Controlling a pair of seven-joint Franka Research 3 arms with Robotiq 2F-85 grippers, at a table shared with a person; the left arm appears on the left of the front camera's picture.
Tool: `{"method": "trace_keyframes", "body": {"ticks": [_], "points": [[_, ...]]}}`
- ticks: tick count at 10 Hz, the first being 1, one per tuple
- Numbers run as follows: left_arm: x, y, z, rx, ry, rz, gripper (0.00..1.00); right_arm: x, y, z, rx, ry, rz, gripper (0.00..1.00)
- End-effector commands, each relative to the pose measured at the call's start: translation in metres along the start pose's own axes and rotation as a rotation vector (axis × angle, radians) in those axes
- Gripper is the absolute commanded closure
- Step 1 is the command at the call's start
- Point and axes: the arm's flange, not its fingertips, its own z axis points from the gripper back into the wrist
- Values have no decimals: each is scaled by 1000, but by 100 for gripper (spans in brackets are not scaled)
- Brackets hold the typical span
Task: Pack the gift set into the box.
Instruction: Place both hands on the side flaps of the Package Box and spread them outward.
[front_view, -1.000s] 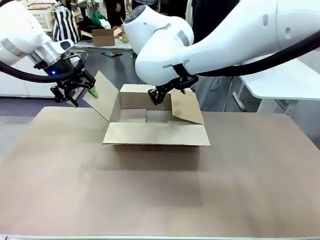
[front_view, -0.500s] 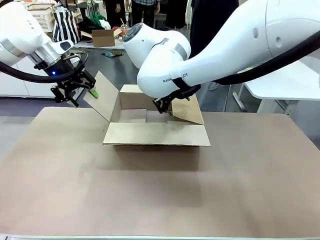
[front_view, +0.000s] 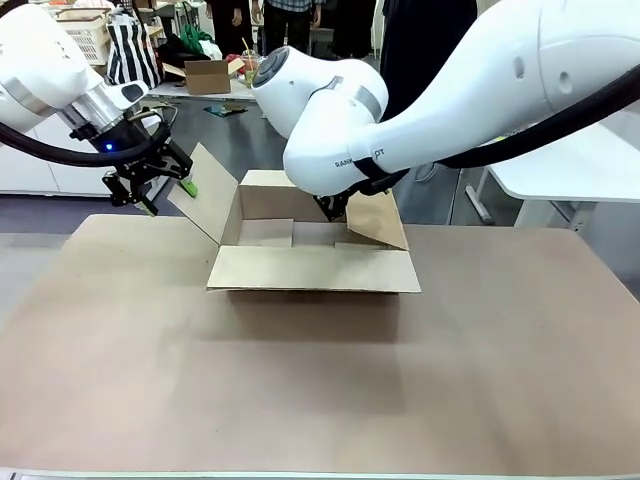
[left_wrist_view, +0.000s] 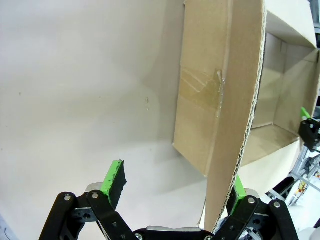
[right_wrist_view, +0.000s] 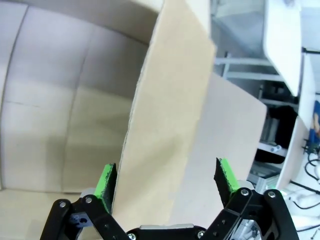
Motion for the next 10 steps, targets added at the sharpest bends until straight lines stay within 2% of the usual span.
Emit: {"method": "trace_keyframes", "body": {"ticks": [1, 4, 5, 6, 7, 9, 10], "points": [[-1, -2, 2, 21, -5, 10, 0, -17, -29, 7, -92, -19, -59, 0], [-1, -2, 2, 21, -5, 10, 0, -22, -60, 12, -124, 13, -66, 0], [-1, -2, 2, 21, -5, 10, 0, -25, -67, 9, -73, 39, -72, 0], [-1, -2, 2, 21, -5, 10, 0, -30, -63, 15, 82, 36, -29, 0], [-1, -2, 2, 21, -5, 10, 0, -13, -63, 16, -91, 21, -64, 0], [-1, -2, 2, 21, -5, 10, 0, -13, -63, 16, -91, 21, -64, 0], [-1, -2, 2, 21, -5, 10, 0, -15, -62, 14, -49, 30, -57, 0]]}}
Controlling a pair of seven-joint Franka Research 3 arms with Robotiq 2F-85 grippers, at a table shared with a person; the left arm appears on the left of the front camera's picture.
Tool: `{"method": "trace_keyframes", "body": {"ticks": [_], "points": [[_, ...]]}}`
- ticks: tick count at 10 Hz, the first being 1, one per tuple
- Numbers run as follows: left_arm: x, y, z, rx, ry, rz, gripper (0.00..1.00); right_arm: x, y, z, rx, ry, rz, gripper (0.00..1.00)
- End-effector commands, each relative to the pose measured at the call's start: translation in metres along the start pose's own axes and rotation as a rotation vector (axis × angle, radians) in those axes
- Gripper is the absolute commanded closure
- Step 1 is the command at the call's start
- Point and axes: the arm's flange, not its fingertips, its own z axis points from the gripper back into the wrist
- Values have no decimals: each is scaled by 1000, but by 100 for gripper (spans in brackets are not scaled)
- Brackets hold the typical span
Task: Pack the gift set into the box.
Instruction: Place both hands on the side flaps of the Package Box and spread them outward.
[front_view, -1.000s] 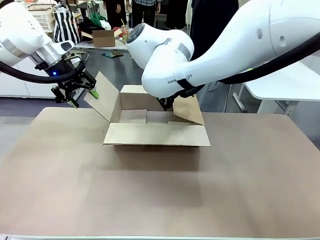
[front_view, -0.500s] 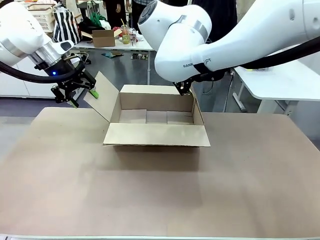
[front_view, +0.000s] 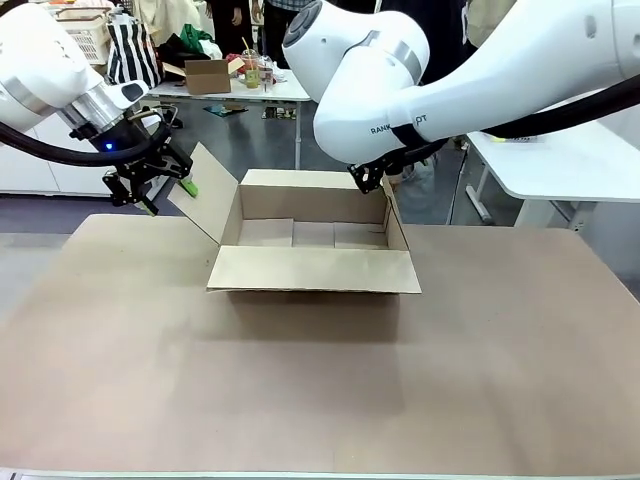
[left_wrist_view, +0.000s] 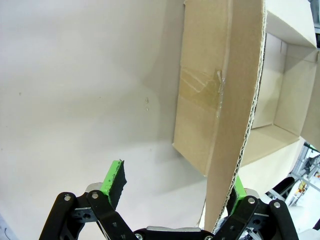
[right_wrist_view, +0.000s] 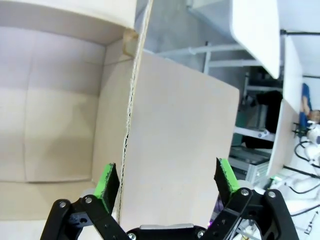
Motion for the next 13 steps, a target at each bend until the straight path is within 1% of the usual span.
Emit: {"method": "trace_keyframes", "body": {"ticks": [1, 2, 3, 4, 5, 7, 9, 11, 13], "points": [[-1, -2, 2, 21, -5, 10, 0, -2, -16, -17, 121, 111, -107, 0], [-1, -2, 2, 21, -5, 10, 0, -6, -29, -33, 194, 134, -159, 0], [-1, -2, 2, 21, -5, 10, 0, -12, -40, -48, 291, 137, -204, 0], [-1, -2, 2, 21, -5, 10, 0, -18, -48, -61, 376, 156, -225, 0], [-1, -2, 2, 21, -5, 10, 0, -26, -56, -70, 420, 184, -268, 0], [-1, -2, 2, 21, -5, 10, 0, -47, -71, -78, 475, 158, -368, 0], [-1, -2, 2, 21, -5, 10, 0, -69, -92, -96, 539, 122, -482, 0], [-1, -2, 2, 21, -5, 10, 0, -83, -112, -123, 595, 121, -581, 0], [-1, -2, 2, 21, -5, 10, 0, -99, -128, -155, 636, 156, -673, 0]]}}
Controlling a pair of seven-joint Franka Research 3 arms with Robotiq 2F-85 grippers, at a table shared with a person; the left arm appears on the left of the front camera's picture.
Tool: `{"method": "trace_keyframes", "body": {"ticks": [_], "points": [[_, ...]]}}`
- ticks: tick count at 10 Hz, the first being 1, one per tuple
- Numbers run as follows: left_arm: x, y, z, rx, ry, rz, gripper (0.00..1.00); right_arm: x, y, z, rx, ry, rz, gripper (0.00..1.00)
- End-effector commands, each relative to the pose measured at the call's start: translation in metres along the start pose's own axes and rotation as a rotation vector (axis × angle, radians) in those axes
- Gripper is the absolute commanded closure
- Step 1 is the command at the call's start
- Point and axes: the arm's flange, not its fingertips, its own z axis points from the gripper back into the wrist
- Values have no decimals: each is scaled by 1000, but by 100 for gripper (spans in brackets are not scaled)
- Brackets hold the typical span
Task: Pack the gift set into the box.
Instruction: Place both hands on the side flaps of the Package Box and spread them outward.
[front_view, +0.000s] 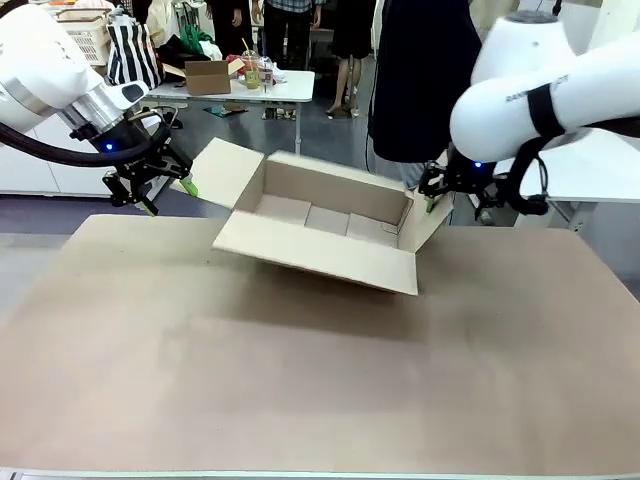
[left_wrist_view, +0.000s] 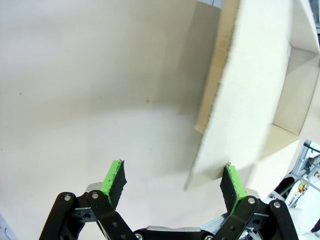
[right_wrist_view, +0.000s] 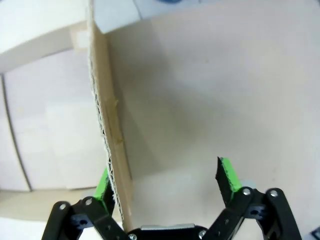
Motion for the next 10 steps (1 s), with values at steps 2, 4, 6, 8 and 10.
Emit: {"method": "trace_keyframes", "body": {"ticks": [2, 4, 6, 8, 10], "points": [[-1, -2, 2, 21, -5, 11, 0, 0, 0, 0, 0, 0, 0, 0], [-1, -2, 2, 21, -5, 11, 0, 0, 0, 0, 0, 0, 0, 0], [-1, -2, 2, 21, -5, 11, 0, 0, 0, 0, 0, 0, 0, 0], [-1, -2, 2, 21, -5, 11, 0, 0, 0, 0, 0, 0, 0, 0], [-1, -2, 2, 21, -5, 11, 0, 0, 5, 8, 102, -32, 32, 0]]}}
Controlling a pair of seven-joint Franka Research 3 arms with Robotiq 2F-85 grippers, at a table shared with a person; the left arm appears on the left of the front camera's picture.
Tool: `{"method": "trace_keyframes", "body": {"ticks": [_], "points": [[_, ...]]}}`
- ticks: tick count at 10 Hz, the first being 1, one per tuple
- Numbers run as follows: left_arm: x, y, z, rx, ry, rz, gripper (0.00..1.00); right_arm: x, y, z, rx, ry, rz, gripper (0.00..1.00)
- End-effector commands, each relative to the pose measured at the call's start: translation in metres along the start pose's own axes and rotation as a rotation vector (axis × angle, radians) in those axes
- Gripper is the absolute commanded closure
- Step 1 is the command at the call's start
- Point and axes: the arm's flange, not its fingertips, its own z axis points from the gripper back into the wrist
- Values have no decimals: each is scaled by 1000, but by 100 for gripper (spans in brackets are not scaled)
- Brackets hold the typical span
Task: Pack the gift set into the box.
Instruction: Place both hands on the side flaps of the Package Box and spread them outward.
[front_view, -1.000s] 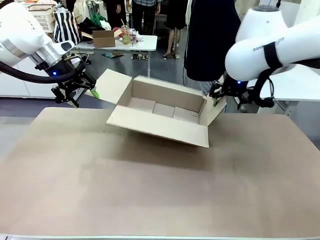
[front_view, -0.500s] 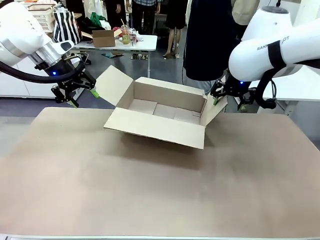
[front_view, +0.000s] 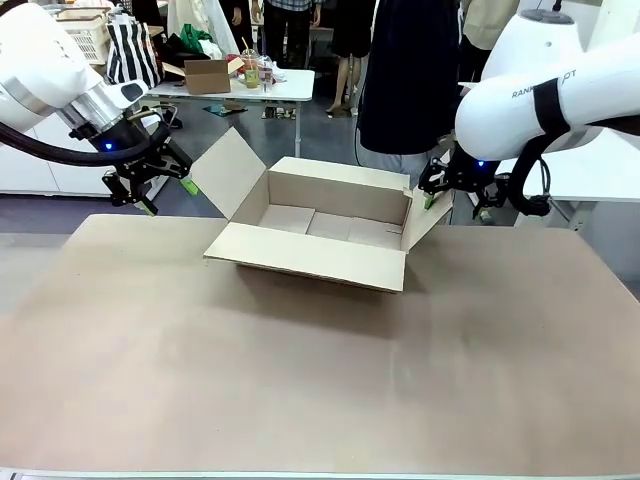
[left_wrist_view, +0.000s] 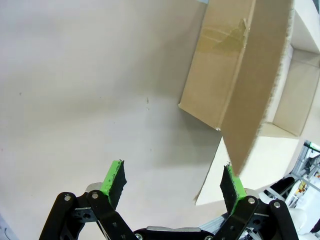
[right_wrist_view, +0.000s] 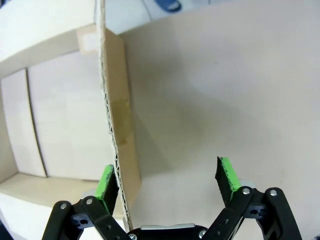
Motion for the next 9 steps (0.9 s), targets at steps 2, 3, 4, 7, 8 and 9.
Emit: {"method": "trace_keyframes", "body": {"ticks": [2, 3, 4, 7, 8, 9], "points": [[-1, -2, 2, 21, -5, 11, 0, 4, -4, -1, 108, -16, 44, 0], [-1, -2, 2, 21, -5, 11, 0, 4, -5, -2, 143, -5, 68, 0], [-1, -2, 2, 21, -5, 11, 0, 5, -7, -4, 174, 6, 77, 0], [-1, -2, 2, 21, -5, 11, 0, 4, -18, -7, 225, -4, 49, 0], [-1, -2, 2, 21, -5, 11, 0, 2, -24, -7, 248, -17, 36, 0], [-1, -2, 2, 21, -5, 11, 0, 0, -32, -7, 274, -24, 20, 0]]}}
